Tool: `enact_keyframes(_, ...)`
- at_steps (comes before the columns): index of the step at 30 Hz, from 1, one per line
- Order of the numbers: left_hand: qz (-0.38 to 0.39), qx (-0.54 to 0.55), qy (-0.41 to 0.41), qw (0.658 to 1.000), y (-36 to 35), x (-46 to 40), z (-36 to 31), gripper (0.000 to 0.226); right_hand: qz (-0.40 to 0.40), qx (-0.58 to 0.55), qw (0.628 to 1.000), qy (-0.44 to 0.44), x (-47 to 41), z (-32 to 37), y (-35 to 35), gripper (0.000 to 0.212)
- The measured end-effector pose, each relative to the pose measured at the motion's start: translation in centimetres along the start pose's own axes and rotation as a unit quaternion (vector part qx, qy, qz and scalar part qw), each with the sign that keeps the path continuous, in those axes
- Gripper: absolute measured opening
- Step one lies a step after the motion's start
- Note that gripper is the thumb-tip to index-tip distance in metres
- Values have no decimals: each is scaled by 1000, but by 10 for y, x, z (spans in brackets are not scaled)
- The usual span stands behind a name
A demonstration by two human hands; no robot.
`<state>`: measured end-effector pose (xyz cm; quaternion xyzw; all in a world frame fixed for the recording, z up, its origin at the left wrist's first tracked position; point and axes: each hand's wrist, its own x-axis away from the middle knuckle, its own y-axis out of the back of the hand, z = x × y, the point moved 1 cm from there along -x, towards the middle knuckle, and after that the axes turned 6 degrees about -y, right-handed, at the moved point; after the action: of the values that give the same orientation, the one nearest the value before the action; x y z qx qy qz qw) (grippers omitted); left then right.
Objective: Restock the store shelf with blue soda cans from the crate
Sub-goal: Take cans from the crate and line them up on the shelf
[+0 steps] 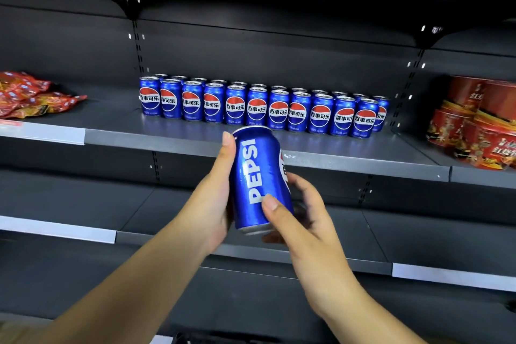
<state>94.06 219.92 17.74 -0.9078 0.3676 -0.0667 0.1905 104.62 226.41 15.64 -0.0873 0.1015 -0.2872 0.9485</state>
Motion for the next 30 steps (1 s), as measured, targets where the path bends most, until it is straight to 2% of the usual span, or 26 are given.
enact_keyframes(4, -1, -61, -23, 998, 1, 1, 1, 73, -33, 38, 998, 44, 1, -4, 2, 46)
enact_keyframes(9, -16, -67, -32, 997, -5, 7, 2, 73, -41, 71, 995, 58, 0, -10, 2, 51)
enact_keyframes(11, -28, -66, -38, 997, -6, 8, 1, 73, -39, 75, 995, 46, 0, -7, 1, 54)
enact_keyframes(17, -57, -72, -57, 994, 4, 6, 1, 69, 24, 142, 988, -49, -14, 5, 12, 81)
enact_keyframes(22, -46, -61, -53, 996, 10, 4, 5, 70, 74, 144, 981, -104, -17, 5, 19, 58)
enact_keyframes(25, -24, -61, -47, 997, 10, 4, 4, 75, 146, 127, 969, -155, -17, 4, 22, 56)
enact_keyframes(27, -9, -64, -47, 997, 10, 6, 4, 77, 185, 77, 963, -178, -18, 2, 25, 49)
enact_keyframes(30, 3, -59, -44, 997, 12, 6, 4, 78, 177, 26, 971, -161, -20, -3, 27, 41)
